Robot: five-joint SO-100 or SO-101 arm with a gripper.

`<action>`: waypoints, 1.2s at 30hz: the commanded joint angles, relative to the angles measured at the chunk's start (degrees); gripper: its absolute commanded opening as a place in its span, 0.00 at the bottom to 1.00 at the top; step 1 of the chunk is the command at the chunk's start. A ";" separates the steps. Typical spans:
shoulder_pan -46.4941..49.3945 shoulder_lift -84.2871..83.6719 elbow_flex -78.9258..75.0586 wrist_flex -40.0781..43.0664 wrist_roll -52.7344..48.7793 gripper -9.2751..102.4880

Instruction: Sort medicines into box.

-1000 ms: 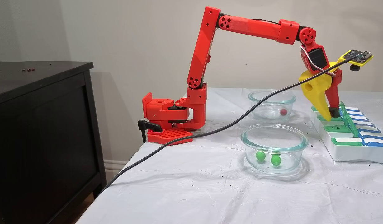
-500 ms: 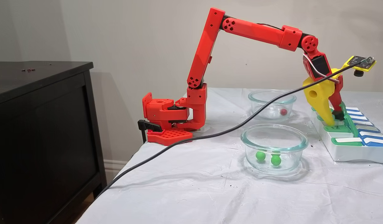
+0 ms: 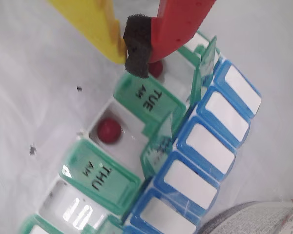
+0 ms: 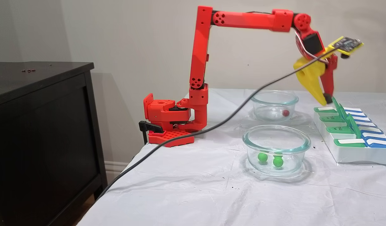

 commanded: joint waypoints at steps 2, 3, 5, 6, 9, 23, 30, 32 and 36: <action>-8.17 15.91 3.96 6.94 2.11 0.08; -10.46 17.23 5.89 6.68 1.41 0.08; -14.59 19.42 10.11 5.19 0.62 0.08; -16.70 20.21 12.39 4.66 -0.09 0.08; -20.74 20.74 16.96 3.16 -2.46 0.08; -21.36 7.82 22.76 -10.20 -12.39 0.17; -20.48 5.10 25.58 -18.37 -15.29 0.26; -20.30 4.13 25.75 -19.34 -16.17 0.28; -20.30 2.64 26.10 -21.01 -16.79 0.29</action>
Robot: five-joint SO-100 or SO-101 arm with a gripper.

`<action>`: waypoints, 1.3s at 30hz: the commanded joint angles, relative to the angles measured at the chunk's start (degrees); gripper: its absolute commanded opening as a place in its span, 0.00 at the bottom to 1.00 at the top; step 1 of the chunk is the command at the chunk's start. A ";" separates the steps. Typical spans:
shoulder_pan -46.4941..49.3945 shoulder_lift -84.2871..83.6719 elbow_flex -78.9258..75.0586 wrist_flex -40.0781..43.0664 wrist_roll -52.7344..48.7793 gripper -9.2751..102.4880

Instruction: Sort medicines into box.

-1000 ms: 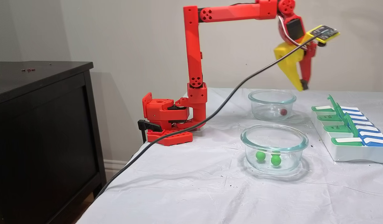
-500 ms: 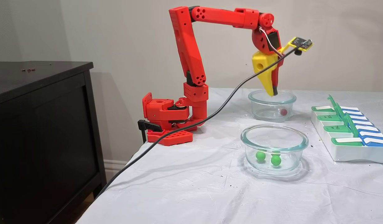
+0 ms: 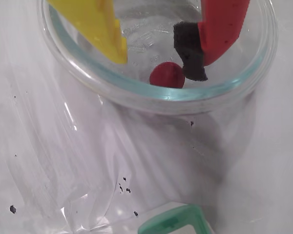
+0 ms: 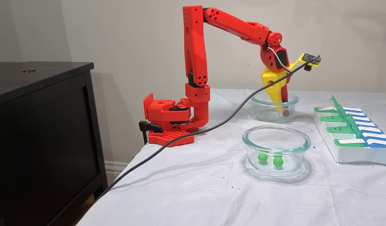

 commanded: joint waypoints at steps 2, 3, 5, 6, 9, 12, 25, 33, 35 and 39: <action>0.35 -0.44 -0.62 -4.04 -1.49 0.30; 0.53 -1.14 -0.62 -4.83 -1.76 0.30; 0.79 -2.37 -0.62 -6.06 -2.37 0.31; 0.79 -2.90 -0.53 -6.42 -2.46 0.31; 0.70 -4.48 0.00 -8.09 -3.52 0.27; 0.97 -4.92 0.53 -10.28 -3.87 0.13; 0.53 -0.62 0.53 -6.59 3.96 0.08; -0.79 15.29 -6.15 18.63 16.35 0.08; 0.00 16.79 -8.53 21.45 16.88 0.08; 3.87 18.90 -10.72 21.88 16.70 0.08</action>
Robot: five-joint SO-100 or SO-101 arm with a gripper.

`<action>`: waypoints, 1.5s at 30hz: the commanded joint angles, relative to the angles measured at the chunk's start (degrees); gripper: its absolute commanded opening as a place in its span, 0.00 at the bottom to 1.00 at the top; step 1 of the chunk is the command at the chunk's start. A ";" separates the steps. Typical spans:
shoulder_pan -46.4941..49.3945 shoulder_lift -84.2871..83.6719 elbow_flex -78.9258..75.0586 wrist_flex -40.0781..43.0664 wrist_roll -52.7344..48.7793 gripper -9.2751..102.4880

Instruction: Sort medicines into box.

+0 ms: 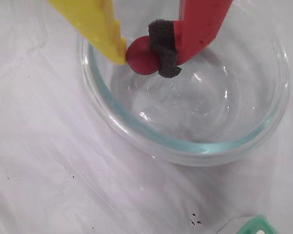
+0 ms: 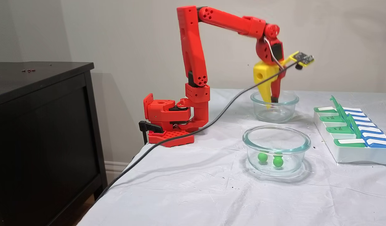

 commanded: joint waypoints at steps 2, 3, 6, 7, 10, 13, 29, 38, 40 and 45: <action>7.12 9.40 -6.59 -1.49 0.70 0.08; 9.40 9.84 -6.24 -3.16 0.70 0.08; 18.19 8.96 -5.98 -8.26 1.93 0.08; 21.53 8.09 -5.71 -10.99 2.72 0.08; 29.62 3.08 -7.12 -16.26 3.25 0.08; 35.24 -2.29 -10.20 -18.28 2.99 0.08; 36.12 -19.86 -18.90 -23.47 0.62 0.08; 36.21 -20.65 -24.52 -21.36 0.53 0.08; 36.56 -19.69 -25.75 -18.81 -0.53 0.08; 36.91 -17.75 -27.77 -13.18 -4.31 0.08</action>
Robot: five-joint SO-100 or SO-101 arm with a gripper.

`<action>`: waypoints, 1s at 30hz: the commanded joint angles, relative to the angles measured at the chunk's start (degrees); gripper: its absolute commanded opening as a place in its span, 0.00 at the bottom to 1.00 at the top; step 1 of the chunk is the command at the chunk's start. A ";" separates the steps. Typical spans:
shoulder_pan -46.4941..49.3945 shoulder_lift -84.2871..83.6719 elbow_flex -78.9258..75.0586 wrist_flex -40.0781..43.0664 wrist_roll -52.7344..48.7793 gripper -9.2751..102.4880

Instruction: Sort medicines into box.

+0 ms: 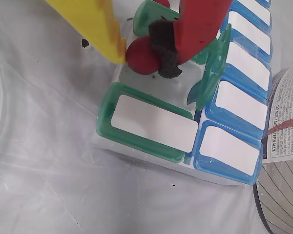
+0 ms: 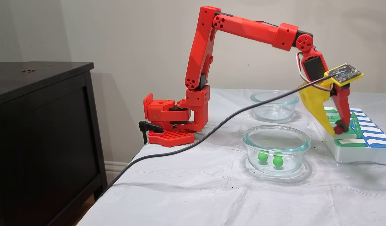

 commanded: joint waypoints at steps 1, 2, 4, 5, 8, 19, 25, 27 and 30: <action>0.44 6.15 -7.38 3.87 -2.90 0.08; 0.44 6.33 -7.38 4.04 -2.81 0.08; 0.18 6.24 -7.29 3.25 -2.11 0.08; 0.00 5.80 -7.21 2.72 -1.67 0.08; -0.97 4.22 -5.89 -1.05 -0.70 0.08; -4.31 -0.35 0.79 -13.97 -2.02 0.08; -4.75 -0.79 1.93 -12.04 -4.83 0.24; -4.57 -1.32 1.41 -11.60 -4.31 0.30; -4.31 -2.29 -0.09 -10.46 -3.43 0.36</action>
